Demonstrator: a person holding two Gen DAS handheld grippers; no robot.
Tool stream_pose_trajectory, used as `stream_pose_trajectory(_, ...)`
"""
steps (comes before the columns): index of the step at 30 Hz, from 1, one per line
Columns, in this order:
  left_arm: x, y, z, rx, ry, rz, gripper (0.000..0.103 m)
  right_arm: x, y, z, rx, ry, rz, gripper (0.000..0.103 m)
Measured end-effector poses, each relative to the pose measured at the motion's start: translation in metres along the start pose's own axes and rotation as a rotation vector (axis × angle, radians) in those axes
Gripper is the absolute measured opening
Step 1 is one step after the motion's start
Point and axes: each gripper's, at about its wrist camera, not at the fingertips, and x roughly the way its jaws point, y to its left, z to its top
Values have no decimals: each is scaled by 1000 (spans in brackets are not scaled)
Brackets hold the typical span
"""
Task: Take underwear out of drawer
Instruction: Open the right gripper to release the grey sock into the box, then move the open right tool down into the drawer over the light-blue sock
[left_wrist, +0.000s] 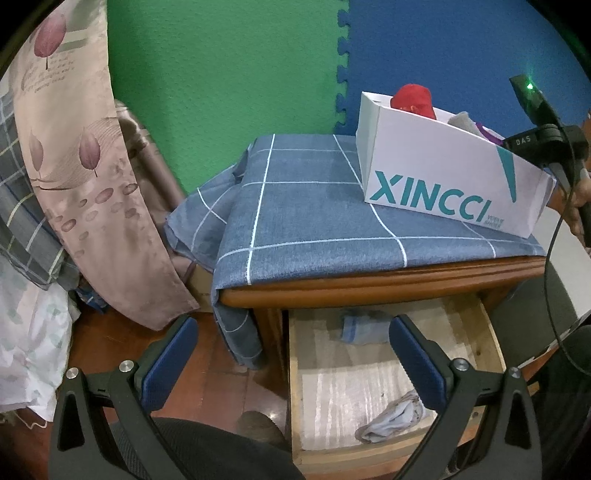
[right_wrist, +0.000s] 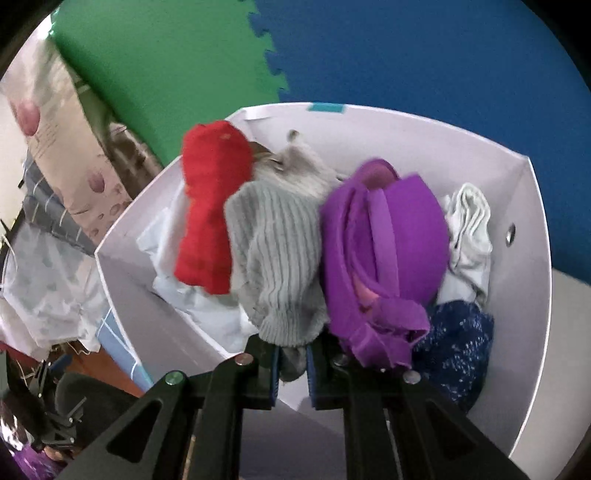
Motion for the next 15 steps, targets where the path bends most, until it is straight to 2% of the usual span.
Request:
stream_pose_trajectory(9,2,-3,-1,16,6,12,102,6,-9,-4,38,-4,34,15)
stream_pose_trajectory(11,3,-2,0,16,12,12,102,0,-12,-9,45,-25,35,23)
stream_pose_trajectory(15,4,-3,0,19,14,13,102,-14,-11,-17,35,-82,43,30)
